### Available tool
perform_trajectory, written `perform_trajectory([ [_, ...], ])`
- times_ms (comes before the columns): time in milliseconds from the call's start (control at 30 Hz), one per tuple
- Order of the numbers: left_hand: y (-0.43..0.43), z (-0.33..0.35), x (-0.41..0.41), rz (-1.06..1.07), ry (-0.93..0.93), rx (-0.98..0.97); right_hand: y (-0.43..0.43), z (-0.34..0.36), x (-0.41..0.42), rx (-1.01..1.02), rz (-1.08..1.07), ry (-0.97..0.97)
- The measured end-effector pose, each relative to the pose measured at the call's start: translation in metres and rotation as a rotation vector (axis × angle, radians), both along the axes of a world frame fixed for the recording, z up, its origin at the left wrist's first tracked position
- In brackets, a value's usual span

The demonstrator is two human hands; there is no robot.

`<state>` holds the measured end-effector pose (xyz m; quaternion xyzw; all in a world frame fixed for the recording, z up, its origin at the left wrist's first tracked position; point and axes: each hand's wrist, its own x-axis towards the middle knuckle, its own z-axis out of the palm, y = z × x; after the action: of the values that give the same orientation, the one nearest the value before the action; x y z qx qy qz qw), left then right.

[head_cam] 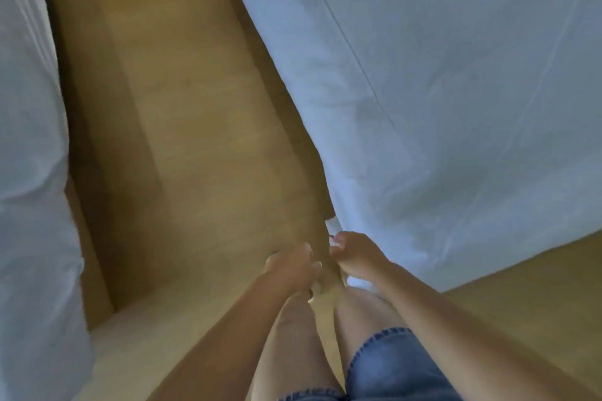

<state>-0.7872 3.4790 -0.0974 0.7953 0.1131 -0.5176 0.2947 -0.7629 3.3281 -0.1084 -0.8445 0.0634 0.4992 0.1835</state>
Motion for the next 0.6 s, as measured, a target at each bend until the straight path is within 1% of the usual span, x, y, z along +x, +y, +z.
perform_trajectory([
  [67,0.017,0.011,0.023,-0.03,-0.004,-0.005,0.013,0.005,0.004,0.043,-0.055,0.01],
  [133,0.032,0.021,0.05,-0.074,-0.044,-0.008,0.024,0.011,0.017,0.049,-0.055,-0.025],
  [233,0.052,0.03,0.098,-0.151,-0.109,0.033,0.039,0.016,0.051,0.038,-0.073,-0.114],
  [300,0.065,0.032,0.131,-0.164,-0.121,0.04,0.047,0.018,0.079,0.045,-0.08,-0.124],
  [433,0.091,0.026,0.197,-0.116,-0.115,0.031,0.064,0.015,0.141,0.046,-0.03,-0.105],
  [533,0.118,0.02,0.25,-0.029,-0.049,0.022,0.084,0.011,0.208,0.126,-0.006,0.006],
  [600,0.142,0.023,0.282,0.021,0.027,0.034,0.102,0.018,0.266,0.177,0.0,0.012],
])
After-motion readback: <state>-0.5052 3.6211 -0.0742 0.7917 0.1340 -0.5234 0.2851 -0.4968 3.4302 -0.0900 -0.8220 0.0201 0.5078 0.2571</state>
